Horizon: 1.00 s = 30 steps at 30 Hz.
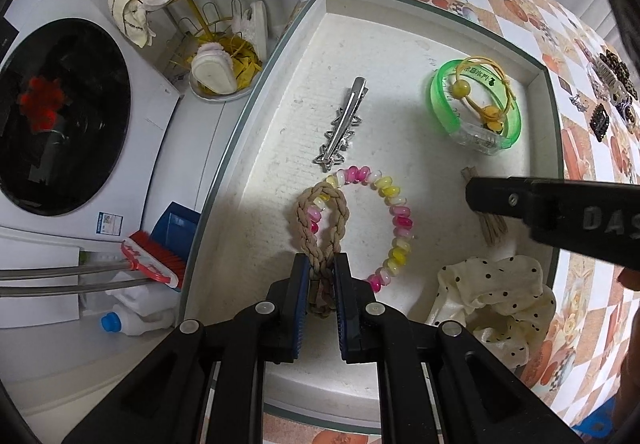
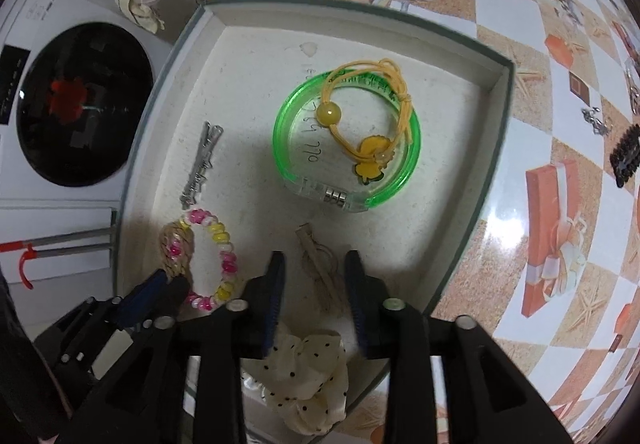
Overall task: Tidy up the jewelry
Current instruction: 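Lift both open tools out of the tray toward the table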
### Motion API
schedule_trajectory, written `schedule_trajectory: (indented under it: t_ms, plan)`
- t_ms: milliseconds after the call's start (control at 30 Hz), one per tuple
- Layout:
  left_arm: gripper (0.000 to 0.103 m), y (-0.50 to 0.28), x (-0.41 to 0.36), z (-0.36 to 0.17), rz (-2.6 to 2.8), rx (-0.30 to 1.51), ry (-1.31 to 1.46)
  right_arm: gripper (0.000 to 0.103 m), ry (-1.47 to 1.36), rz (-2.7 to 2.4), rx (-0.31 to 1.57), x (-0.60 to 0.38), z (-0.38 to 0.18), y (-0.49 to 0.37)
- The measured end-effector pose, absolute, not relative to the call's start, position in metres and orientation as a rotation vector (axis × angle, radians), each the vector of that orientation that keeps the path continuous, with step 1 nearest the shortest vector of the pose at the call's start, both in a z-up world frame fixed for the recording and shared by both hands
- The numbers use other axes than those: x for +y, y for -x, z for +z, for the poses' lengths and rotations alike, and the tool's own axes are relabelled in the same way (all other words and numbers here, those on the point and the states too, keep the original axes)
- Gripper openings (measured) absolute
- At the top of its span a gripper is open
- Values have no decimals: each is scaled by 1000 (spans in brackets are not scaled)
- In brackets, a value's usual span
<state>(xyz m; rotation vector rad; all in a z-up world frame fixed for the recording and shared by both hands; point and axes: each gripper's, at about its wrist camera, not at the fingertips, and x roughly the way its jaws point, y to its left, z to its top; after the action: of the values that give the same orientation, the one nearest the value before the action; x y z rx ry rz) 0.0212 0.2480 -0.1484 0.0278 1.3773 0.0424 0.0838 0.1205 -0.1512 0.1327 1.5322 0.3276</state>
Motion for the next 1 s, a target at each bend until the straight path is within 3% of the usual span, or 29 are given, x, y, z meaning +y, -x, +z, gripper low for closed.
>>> schedule_trajectory:
  t_ms: [133,167,200,267,567,633,733,800,1000]
  plan:
    - [17,-20,247,-142,46,1370,-34,52,-170,342,1494,113,-132,-83]
    - [22,-20,246,-140,45,1368,-34,55,-180,343,1483,110,-127,-83]
    - [50,-20,245,-138,46,1364,-35,55,-189,342,1472,108,-121,-82]
    - [93,-19,244,-130,57,1335,-41,59,-205,336,1456,102,-112,-80]
    - [94,-19,229,-110,16,1316,-83,72,-289,266,1417,57,-87,-60]
    - [103,-19,222,-106,17,1316,-98,76,-310,243,1411,43,-84,-54]
    - [103,-19,207,-96,3,1303,-118,80,-342,221,1404,16,-81,-45]
    - [103,-19,193,-88,-6,1293,-138,87,-360,200,1400,-6,-81,-40]
    - [103,-24,147,-69,-39,1274,-153,88,-413,127,1423,-71,-88,-35]
